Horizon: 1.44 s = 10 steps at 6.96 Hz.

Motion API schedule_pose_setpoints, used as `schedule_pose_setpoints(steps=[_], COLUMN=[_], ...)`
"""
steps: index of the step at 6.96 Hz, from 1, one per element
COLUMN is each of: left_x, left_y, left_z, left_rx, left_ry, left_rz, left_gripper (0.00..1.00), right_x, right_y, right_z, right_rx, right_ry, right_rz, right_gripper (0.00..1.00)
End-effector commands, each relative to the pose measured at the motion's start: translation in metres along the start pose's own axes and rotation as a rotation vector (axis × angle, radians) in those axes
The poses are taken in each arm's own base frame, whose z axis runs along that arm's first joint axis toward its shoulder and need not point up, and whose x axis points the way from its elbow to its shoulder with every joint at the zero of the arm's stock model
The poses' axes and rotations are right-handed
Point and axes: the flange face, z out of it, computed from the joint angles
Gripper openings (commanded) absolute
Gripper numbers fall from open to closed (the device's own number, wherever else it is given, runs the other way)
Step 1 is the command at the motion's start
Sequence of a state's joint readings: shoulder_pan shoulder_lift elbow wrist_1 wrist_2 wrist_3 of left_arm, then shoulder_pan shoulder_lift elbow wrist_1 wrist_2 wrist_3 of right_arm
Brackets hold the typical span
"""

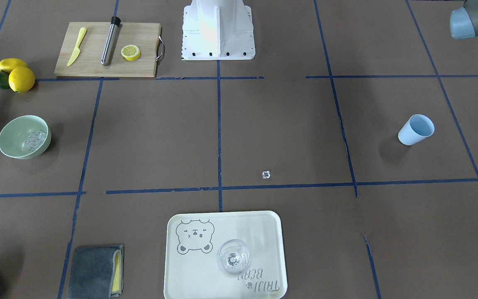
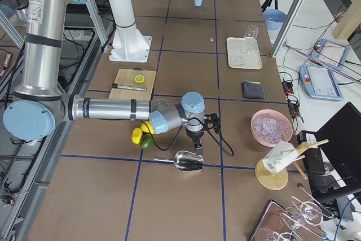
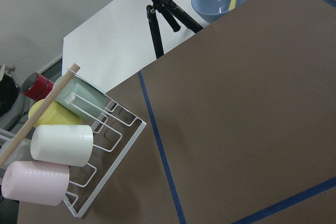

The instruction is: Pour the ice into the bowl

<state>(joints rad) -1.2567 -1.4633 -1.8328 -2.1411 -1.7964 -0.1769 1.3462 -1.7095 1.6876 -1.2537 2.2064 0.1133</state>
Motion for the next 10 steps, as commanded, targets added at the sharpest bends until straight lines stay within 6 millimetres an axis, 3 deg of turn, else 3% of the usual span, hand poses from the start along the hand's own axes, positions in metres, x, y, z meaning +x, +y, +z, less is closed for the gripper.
schedule_pose_setpoints(steps=[1, 2, 3, 6, 8, 10], left_x=[-0.036, -0.056, -0.079, -0.111, -0.112, -0.112], left_y=[-0.021, -0.011, 0.006, 0.060, 0.073, 0.069], left_z=[-0.007, -0.010, -0.004, -0.007, 0.002, 0.004], left_rx=[-0.154, -0.184, -0.242, -0.337, -0.404, -0.424], left_ry=[0.103, 0.157, 0.208, 0.264, 0.338, 0.348], left_rz=[-0.038, -0.055, -0.131, -0.249, -0.323, -0.347], left_gripper=[1.00, 1.00, 1.00, 1.00, 1.00, 1.00], right_x=[0.055, 0.069, 0.074, 0.078, 0.081, 0.079], right_y=[-0.012, -0.004, 0.005, 0.009, 0.009, 0.011], right_z=[-0.058, -0.074, -0.078, -0.072, -0.068, -0.066], right_rx=[-0.051, -0.024, -0.006, -0.014, -0.023, -0.022], right_ry=[-0.044, -0.114, -0.159, -0.150, -0.162, -0.203], right_rz=[-0.028, 0.029, 0.064, 0.079, 0.134, 0.148], right_gripper=[1.00, 1.00, 1.00, 1.00, 1.00, 1.00])
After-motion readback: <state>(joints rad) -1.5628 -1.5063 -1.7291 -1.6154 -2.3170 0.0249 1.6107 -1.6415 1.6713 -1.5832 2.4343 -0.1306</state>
